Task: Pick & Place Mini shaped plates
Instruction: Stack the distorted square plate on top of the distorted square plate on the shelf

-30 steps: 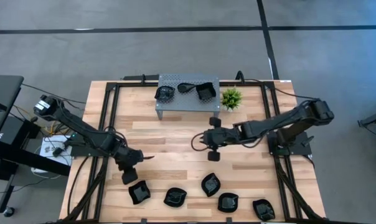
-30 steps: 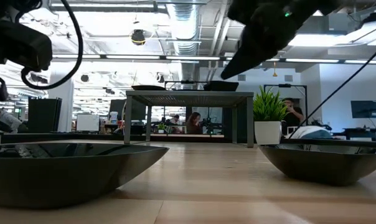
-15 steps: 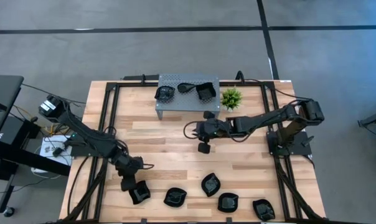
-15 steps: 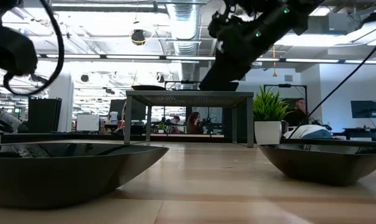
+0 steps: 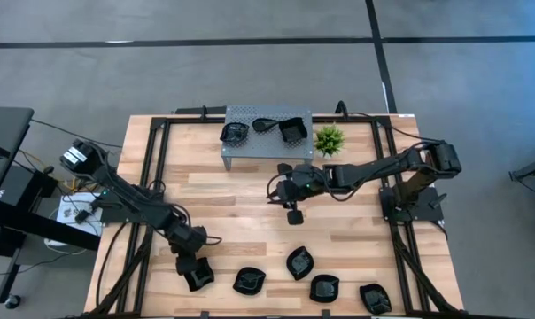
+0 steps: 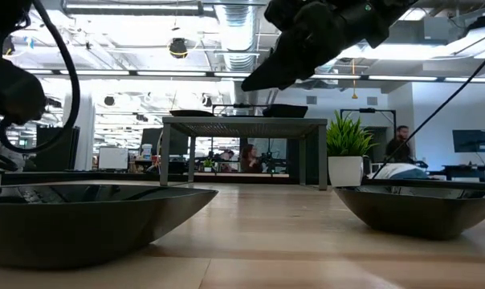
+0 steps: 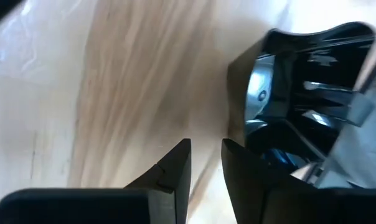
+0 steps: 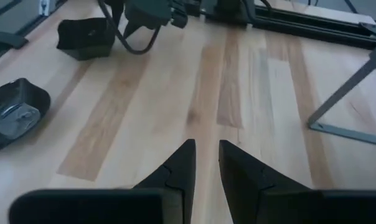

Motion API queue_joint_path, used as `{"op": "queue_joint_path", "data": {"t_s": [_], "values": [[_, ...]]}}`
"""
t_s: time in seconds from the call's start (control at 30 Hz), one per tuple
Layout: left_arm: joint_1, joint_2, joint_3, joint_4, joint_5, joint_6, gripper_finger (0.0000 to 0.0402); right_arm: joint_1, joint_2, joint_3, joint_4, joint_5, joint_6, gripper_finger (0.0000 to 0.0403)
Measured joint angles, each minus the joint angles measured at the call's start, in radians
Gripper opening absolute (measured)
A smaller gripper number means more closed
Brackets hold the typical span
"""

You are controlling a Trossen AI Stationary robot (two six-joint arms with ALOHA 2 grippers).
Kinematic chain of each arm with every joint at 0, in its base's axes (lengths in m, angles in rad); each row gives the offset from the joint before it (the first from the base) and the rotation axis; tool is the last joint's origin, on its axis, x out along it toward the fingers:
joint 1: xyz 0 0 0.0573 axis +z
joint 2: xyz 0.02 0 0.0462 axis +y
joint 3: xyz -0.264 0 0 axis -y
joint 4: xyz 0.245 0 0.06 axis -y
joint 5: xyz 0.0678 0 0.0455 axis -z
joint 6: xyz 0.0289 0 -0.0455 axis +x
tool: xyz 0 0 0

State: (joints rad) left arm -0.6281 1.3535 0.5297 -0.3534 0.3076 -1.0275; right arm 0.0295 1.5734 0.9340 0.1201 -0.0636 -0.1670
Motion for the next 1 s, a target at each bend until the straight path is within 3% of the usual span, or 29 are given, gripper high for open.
{"op": "queue_joint_path", "data": {"t_s": [0.2, 0.37, 0.73, 1.0], "values": [[0.000, -0.108, 0.005, -0.001, -0.009, -0.003, 0.0090, -0.014, 0.000, 0.000, 0.030, -0.073, 0.000, 0.0066], [-0.007, -0.176, 0.012, 0.005, -0.101, -0.003, 0.0090, -0.019, 0.000, 0.000, 0.031, -0.084, 0.000, 0.0066], [-0.054, 0.003, 0.011, 0.020, -0.071, -0.002, 0.0090, -0.019, 0.000, 0.000, 0.027, -0.081, 0.000, 0.0066], [-0.055, 0.019, 0.011, 0.025, -0.048, -0.002, 0.0063, -0.019, 0.000, 0.000, 0.032, -0.077, 0.000, 0.0066]]}}
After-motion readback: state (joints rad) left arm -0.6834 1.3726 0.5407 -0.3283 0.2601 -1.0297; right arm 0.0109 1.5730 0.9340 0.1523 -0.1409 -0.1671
